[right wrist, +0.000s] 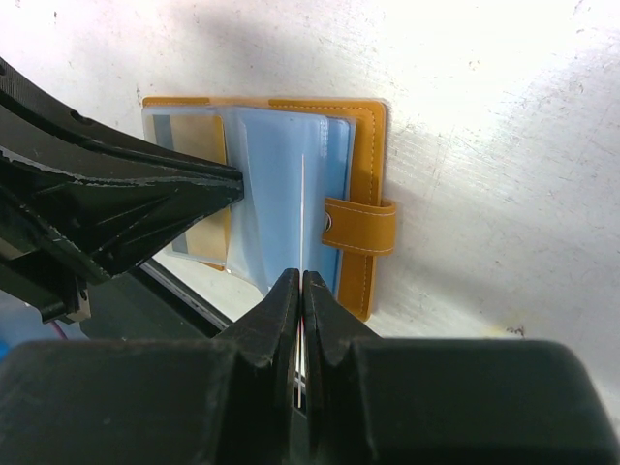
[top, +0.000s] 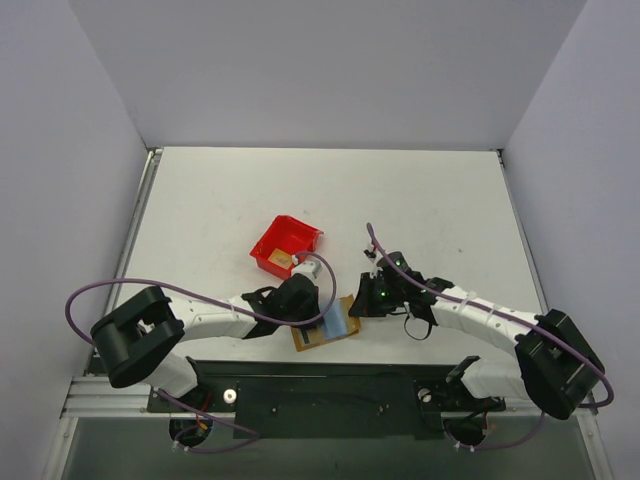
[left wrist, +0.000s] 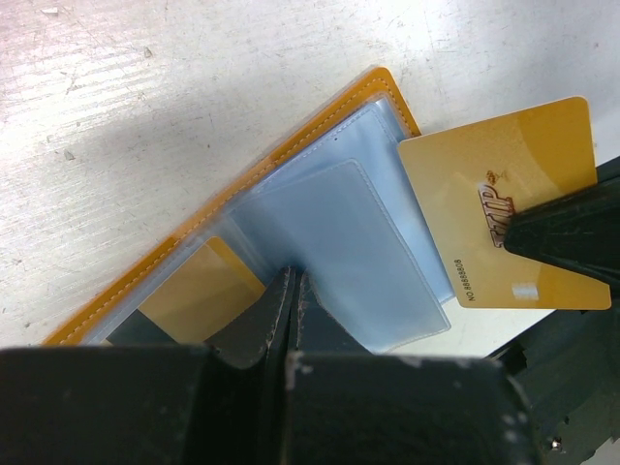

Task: Put the credit cards into the card holder
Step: Turn over the card slot in the card holder.

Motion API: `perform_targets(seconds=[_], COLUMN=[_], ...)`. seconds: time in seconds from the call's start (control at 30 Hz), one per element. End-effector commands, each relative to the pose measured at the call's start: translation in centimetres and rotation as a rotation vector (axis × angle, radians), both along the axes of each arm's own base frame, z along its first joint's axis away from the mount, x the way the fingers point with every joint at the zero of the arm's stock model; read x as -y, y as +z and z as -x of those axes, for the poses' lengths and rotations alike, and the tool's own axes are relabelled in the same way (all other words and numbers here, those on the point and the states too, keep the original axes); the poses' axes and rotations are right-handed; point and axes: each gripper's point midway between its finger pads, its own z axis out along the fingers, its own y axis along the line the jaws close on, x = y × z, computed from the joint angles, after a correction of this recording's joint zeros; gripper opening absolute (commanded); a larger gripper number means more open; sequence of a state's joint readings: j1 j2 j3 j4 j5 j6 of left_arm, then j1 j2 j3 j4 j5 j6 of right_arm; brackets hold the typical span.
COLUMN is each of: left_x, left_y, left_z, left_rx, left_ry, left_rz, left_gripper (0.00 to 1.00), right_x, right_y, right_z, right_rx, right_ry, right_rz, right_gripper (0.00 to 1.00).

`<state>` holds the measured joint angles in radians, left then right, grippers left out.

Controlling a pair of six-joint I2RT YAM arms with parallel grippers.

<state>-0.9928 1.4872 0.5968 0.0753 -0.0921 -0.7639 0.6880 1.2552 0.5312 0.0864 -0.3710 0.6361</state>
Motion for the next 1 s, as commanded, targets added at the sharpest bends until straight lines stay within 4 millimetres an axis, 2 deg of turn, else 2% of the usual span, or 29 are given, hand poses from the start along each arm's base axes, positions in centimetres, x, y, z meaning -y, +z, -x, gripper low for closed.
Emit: perform_targets(seconds=[0.0,0.2,0.33,0.63,0.7,0.8,0.9,0.93,0.97], left_x=[-2.1,-2.4,-2.1,0.1,-0.5,-2.6,-5.0,-5.8,-6.8], left_y=[-2.8,-3.1,-2.3,4.8,6.5,8.6,9.6,10.6,10.1], left_z=[1.7,1.9,1.4,-2.0,-2.6,-2.9,-2.8,-2.9,-2.7], left_rx=[-0.075,-0.084,-0.061,0.097,0.132,0.181,0.209,0.234,0.234], left_ry=[-0.012,0.002,0.022,0.095,0.148,0.228,0.298,0.327,0.343], left_rz=[-0.093,-0.097,-0.067,0.075,0.102,0.108,0.096,0.113,0.088], left_gripper=[0.00,0.00,0.00,0.00,0.00,0.00,0.00,0.00,0.00], right_x=[-1.0,-2.3,-3.2,-5.0,-5.2,-5.7,-6.2,-6.4,-6.6], right_y=[0.5,0.3,0.3,2.0,2.1,2.2,1.9,1.6,1.4], right_z=[-0.3,0.0,0.3,1.3,1.7,2.1,2.3,2.3,2.5], right_rx=[-0.001,-0.033,-0.052,-0.050,-0.059,-0.060,-0.061,-0.068,-0.070], right_ry=[0.019,0.059,0.087,0.176,0.200,0.232,0.251,0.255,0.263], right_rz=[-0.042,-0.096,-0.141,-0.269,-0.277,-0.280,-0.264,-0.256,-0.250], right_gripper=[0.00,0.00,0.00,0.00,0.00,0.00,0.00,0.00,0.00])
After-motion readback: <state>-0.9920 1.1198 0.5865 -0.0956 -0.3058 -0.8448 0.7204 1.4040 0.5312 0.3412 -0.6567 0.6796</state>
